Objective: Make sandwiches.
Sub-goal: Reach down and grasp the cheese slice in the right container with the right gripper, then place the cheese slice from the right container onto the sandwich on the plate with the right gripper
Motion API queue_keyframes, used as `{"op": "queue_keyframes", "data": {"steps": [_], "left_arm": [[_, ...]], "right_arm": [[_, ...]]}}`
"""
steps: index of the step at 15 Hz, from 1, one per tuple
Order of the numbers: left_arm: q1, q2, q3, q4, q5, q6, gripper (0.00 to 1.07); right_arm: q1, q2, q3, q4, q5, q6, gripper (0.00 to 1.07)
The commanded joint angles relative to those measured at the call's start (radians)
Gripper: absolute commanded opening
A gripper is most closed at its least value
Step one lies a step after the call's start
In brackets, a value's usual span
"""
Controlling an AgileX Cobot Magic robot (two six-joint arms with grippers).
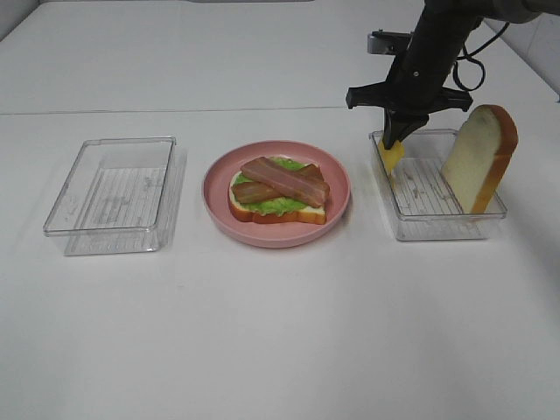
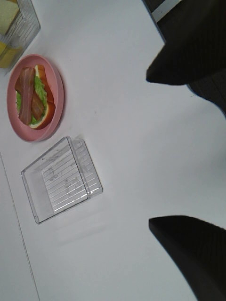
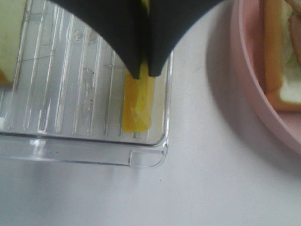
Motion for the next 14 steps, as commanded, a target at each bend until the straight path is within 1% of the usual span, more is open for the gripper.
{"op": "queue_keyframes", "data": {"steps": [1, 4, 5, 7, 8, 9, 10, 14], "left_arm": [[0.001, -0.006, 0.004, -0.004, -0.01, 0.0, 0.74], [0.001, -0.006, 0.004, -0.004, -0.01, 0.0, 0.74], [0.001, -0.006, 0.004, -0.004, -0.01, 0.0, 0.74], [0.001, -0.006, 0.004, -0.004, -0.01, 0.0, 0.74], [0.001, -0.006, 0.004, -0.004, -0.01, 0.0, 0.74], [0.001, -0.006, 0.004, -0.004, -0.01, 0.0, 0.74], [0.001, -0.006, 0.004, -0.004, -0.01, 0.0, 0.74], [0.001, -0.006, 0.004, -0.004, -0.01, 0.0, 0.74]], "right_arm": [[-0.002, -0.034, -0.002, -0.005, 0.009, -0.014, 0.0], [-0.001, -0.126, -0.002, 0.05, 0.018, -0.014, 0.0], [0.002, -0.183, -0.002, 0.159, 0.043, -0.048, 0.0], [0.012, -0.204, -0.002, 0.334, 0.078, -0.122, 0.0], [0.024, -0.203, 0.0, 0.411, 0.091, -0.154, 0.0], [0.045, -0.203, 0.006, 0.448, 0.087, -0.166, 0.0], [0.058, -0.203, 0.011, 0.458, 0.082, -0.172, 0.0], [0.184, -0.158, 0.011, 0.467, 0.048, -0.171, 0.0]]}}
